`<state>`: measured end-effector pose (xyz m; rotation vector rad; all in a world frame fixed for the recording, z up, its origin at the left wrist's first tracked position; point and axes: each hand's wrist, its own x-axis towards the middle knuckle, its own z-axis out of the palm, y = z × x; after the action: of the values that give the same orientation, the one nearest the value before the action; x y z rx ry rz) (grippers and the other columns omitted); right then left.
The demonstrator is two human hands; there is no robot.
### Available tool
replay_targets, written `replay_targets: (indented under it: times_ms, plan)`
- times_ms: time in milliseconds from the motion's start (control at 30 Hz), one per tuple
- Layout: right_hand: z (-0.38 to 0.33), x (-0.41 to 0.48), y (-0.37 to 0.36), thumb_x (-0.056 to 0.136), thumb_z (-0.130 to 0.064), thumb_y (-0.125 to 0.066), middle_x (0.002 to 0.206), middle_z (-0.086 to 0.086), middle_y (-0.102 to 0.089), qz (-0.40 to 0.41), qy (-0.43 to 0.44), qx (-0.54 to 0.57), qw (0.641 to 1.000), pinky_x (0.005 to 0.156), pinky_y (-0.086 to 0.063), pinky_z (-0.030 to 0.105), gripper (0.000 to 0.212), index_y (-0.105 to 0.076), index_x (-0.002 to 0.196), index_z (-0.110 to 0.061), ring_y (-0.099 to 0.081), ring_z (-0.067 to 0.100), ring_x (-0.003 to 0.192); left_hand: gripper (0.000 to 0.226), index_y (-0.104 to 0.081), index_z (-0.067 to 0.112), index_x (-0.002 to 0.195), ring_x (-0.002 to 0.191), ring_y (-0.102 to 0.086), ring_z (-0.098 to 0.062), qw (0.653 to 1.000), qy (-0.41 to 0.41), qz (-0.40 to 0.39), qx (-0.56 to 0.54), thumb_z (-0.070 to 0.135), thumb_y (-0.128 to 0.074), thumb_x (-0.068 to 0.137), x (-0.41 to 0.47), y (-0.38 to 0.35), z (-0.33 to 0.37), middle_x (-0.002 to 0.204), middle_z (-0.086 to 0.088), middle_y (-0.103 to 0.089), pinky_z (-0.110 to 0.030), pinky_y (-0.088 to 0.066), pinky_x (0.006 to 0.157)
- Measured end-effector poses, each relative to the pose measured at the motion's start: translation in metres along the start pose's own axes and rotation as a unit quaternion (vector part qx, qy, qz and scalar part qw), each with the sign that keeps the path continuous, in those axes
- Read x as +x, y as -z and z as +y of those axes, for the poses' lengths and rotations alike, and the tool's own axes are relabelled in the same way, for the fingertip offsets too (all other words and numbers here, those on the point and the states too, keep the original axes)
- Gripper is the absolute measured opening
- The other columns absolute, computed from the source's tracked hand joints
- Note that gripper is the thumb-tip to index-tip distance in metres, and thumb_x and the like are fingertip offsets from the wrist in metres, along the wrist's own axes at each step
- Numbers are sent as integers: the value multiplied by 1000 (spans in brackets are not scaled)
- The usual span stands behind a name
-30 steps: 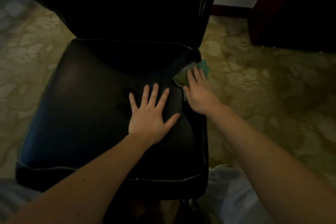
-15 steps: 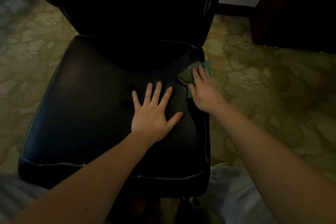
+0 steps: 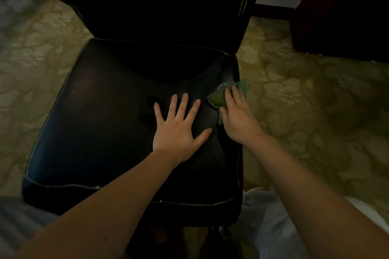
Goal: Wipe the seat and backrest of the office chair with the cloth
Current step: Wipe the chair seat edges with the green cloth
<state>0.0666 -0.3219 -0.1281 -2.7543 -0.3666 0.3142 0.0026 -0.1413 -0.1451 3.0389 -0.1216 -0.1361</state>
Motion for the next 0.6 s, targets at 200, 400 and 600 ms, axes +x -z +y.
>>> replay_targets:
  times_ms: [200,400,600]
  plan:
    - [-3,17,4,108,-31,-29,165,15,4,-3,-7,-20,1000,124,-3,38,61,-5,157,-6,4,29,153,83,8,37,159,155,11,-27,1000,14,0,-2,81,-8,90,4,0,3,169,0,8,-67,2,119]
    - [3,-8,2,107,-31,-30,166,12,3,-13,30,-12,999,124,-3,35,61,-5,157,-7,4,26,153,84,9,37,159,155,13,-27,1000,7,-9,1,81,-9,90,2,2,2,169,1,10,-67,3,119]
    - [0,33,10,107,-31,-31,166,14,2,-9,-4,-5,1000,123,-3,37,60,-8,157,-7,3,29,153,83,7,37,159,155,13,-27,1000,17,-1,-2,81,-10,91,5,0,4,169,1,9,-67,3,119]
